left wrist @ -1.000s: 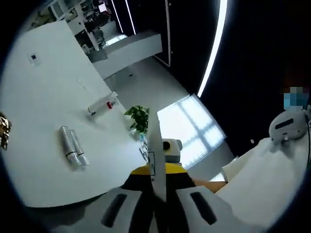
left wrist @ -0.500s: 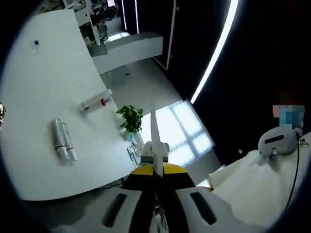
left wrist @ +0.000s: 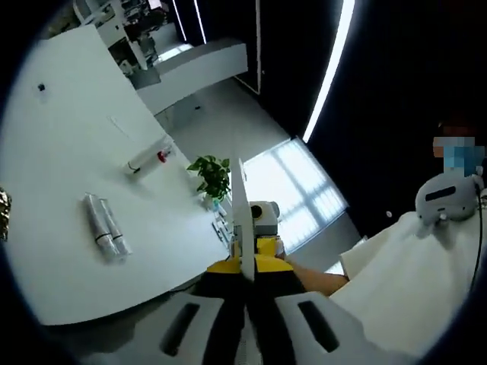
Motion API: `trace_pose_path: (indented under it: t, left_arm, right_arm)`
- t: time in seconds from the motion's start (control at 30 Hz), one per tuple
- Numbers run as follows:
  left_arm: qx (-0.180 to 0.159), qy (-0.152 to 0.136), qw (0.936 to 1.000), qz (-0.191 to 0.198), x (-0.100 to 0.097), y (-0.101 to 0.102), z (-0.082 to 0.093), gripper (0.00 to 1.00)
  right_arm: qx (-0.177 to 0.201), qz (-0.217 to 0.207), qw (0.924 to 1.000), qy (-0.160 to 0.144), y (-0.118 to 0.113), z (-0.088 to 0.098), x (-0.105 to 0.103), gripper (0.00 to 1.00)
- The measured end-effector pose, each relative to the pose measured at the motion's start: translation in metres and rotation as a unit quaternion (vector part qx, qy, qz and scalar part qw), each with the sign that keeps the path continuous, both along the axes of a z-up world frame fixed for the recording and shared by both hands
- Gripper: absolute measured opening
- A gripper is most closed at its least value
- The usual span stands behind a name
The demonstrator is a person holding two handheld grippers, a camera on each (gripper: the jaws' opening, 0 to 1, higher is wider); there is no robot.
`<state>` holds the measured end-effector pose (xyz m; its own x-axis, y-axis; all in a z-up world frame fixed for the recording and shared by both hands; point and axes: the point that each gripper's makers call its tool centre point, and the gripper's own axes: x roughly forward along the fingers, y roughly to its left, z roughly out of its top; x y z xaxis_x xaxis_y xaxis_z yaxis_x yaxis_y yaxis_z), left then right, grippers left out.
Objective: Arrange the skincare products in the storage area until every visible bottle or jar stands upright without overlapping.
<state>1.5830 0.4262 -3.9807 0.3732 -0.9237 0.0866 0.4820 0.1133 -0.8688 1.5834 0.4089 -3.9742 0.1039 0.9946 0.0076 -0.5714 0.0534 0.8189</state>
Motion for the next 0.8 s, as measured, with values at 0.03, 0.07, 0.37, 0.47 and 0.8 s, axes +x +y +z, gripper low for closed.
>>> trace_pose_path:
  t: [0.03,0.07,0.37,0.47,0.8]
  left_arm:
    - [-0.002,0.002,1.0,0.004,0.002,0.001,0.001,0.0]
    - [-0.005,0.004,0.9999,0.009,0.003,0.002,0.001,0.0]
    - [-0.005,0.028,0.999,0.034,0.025,0.015,0.002,0.0]
    - [0.004,0.034,0.9987,0.038,0.036,0.019,0.003,0.0]
    - [0.008,0.042,0.9981,0.045,0.085,0.021,0.027,0.0]
  right_arm:
    - [-0.004,-0.013,0.9999,-0.008,-0.001,-0.001,0.003,0.03]
    - [-0.007,-0.026,0.9995,-0.016,-0.003,-0.003,0.007,0.05]
    - [-0.09,-0.132,0.9805,-0.115,-0.026,-0.022,0.025,0.43]
    - [-0.157,-0.147,0.9599,-0.18,-0.037,-0.034,0.028,0.7]
    - [-0.311,-0.201,0.8776,-0.305,-0.066,-0.072,0.034,0.73]
